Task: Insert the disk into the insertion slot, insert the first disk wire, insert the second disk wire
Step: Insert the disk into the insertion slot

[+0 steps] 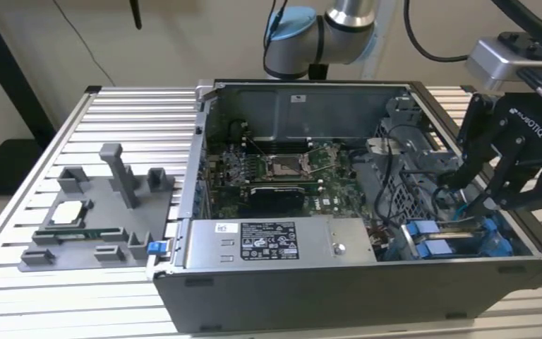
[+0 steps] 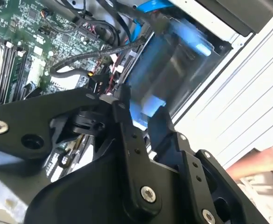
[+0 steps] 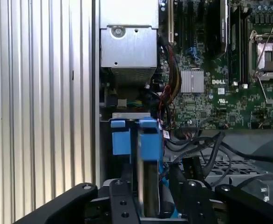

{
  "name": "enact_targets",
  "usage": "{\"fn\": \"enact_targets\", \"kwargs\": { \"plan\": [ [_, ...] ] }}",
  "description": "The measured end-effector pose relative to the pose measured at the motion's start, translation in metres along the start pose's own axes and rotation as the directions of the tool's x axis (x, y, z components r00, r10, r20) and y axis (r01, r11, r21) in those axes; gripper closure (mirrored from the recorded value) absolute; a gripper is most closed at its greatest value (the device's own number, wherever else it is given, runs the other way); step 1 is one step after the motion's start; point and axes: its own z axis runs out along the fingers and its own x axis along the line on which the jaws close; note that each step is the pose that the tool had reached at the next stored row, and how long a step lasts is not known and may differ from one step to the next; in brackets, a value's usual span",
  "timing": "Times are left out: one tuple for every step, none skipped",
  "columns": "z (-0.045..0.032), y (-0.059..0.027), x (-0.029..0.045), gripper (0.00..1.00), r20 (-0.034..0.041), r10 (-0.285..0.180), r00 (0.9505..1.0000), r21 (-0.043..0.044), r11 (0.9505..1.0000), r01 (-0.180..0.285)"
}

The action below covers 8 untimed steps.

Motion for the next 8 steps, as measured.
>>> {"fn": "enact_targets", "kwargs": {
  "plan": [
    [-0.0024,0.0002,-0.0001,0.00,0.0000,0.000,1.0000,-0.0014,1.0000,0.000],
    [-0.0049,0.0004,-0.0002,0.00,-0.0001,0.000,1.0000,-0.0027,1.0000,0.000],
    [-0.0078,0.0006,-0.0004,0.00,-0.0002,0.000,1.0000,-0.0040,1.0000,0.000],
    [-0.0104,0.0008,-0.0004,0.00,-0.0003,0.000,1.0000,-0.0047,1.0000,0.000],
    [-0.0120,0.0010,-0.0005,0.00,-0.0002,0.000,1.0000,-0.0049,1.0000,0.000],
    [-0.0124,0.0010,-0.0006,0.00,0.0000,0.000,1.0000,-0.0050,1.0000,0.000],
    [-0.0123,0.0010,-0.0010,0.00,0.0002,0.000,1.0000,-0.0050,1.0000,0.000],
    [-0.0125,0.0011,-0.0016,0.00,-0.0001,0.000,1.0000,-0.0050,1.0000,0.000]
  ]
}}
